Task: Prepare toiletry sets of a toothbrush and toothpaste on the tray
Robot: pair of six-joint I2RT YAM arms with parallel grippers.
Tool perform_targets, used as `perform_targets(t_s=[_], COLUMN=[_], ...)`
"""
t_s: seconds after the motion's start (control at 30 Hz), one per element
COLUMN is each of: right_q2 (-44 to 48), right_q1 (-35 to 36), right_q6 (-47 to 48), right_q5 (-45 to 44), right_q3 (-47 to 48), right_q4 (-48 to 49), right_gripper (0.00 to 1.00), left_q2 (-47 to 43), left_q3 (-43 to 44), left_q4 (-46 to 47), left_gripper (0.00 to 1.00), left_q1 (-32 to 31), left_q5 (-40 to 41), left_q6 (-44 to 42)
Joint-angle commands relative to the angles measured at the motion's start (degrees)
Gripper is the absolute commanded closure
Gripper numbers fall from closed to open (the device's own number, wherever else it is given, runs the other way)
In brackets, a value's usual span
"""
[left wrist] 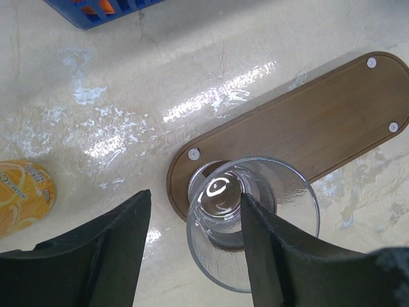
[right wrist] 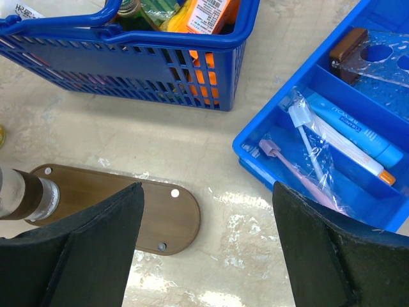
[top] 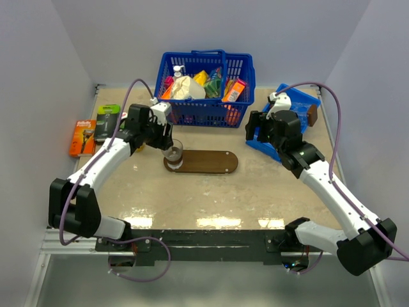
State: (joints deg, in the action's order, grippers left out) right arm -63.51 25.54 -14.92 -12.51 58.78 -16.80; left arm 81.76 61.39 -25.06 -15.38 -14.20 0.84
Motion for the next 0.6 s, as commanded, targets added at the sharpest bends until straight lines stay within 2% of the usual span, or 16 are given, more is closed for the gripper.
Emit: perform_targets(t_s=[0.0,0.1,0.33,0.43,0.47,0.57], right_q2=[0.75,0.66,0.93,0.93,0.93,0.75], right_q1=[-0.14,-0.14,-0.14,-0.14,-0.14,-0.14], right_q6=[0.77,0.68,0.85,0.94,0.94,1.12], right_q5=[-0.58,-0.41,-1.2,-1.2,-1.2,-2.69], right_q3=[0.45,0.54,0.8,1.59,2.03,3.08], right_q4=[0.45,0.27,0.19,-0.52,-0.78,-1.57], right_gripper=[0.16,0.16,0.16,0.16,0.16,0.17], left_q2=[-3.53,-4.15,-7.04,-10.89,-12.05,-15.22], left_q3=[1.37,1.54,3.3,2.78,2.17,1.19], left_q4=[2.03,1.77,0.89,3.78,7.27,12.56], left_gripper=[0.38,0.42,0.41,0.41,0.41,0.35], left_q1=[0.43,0.43,0.43,0.43,0.43,0.43], left_q5=[0.13,0.83,1.89,3.29,3.65,4.44], left_q6=[-0.05,-0.05,-0.58,0.12,0.39,1.35])
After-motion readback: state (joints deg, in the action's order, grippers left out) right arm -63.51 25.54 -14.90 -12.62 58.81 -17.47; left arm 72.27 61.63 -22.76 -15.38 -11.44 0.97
